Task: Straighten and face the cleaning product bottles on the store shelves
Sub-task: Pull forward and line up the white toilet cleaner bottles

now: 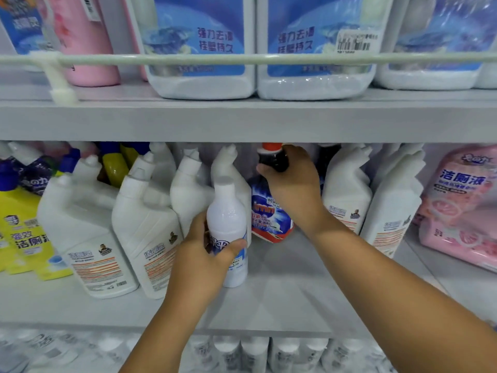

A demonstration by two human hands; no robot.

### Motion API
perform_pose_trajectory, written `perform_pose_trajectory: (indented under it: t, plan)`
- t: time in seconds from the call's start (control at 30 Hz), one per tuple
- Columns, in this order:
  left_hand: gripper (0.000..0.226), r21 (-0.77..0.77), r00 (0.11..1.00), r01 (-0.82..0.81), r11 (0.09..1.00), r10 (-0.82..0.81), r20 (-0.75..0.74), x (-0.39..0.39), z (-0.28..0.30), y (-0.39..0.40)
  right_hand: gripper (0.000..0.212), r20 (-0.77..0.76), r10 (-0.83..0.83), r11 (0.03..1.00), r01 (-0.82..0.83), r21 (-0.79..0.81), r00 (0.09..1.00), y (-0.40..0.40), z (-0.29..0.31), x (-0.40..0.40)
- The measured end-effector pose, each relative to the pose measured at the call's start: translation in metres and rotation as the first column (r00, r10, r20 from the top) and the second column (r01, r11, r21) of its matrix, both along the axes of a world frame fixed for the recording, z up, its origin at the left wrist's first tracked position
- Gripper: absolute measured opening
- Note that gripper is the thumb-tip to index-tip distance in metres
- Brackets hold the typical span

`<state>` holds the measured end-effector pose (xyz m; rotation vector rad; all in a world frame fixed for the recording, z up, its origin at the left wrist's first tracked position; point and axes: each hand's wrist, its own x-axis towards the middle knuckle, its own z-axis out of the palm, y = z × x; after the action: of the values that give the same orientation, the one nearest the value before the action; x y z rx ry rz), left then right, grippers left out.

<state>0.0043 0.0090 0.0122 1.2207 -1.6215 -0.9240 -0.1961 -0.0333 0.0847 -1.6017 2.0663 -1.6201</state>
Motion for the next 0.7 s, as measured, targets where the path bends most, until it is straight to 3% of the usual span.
perform_pose_trajectory:
  t: [0.1,0.23,0.37,0.5,0.7]
  plan:
    - [0.063,0.013,0.999,0.04,0.999,-0.04,0.01,-0.019,0.0,-0.01,0.03,0.024,-0.003,0.998,0.005,-0.067,1.0,0.038,-0.004,-0.003]
    - [0.049,0.001,0.999,0.041,0.999,-0.041,0.008,-0.043,-0.002,-0.032,0.033,0.01,-0.001,1.0,0.001,-0.011,1.0,0.085,-0.009,-0.013]
    - [0.045,-0.078,0.992,-0.02,0.997,0.029,0.119,-0.062,-0.004,-0.053,0.037,0.068,0.008,1.0,-0.007,-0.019,0.998,0.118,-0.027,-0.019]
    - [0.042,-0.186,0.93,-0.072,0.98,0.133,0.342,-0.077,-0.002,-0.068,0.05,0.047,0.06,0.997,-0.058,-0.048,0.997,0.129,-0.037,-0.022]
    - [0.038,-0.113,0.877,-0.052,0.992,0.1,0.47,-0.079,0.007,-0.056,0.05,0.066,0.168,0.986,-0.167,-0.016,0.984,0.122,-0.039,-0.031]
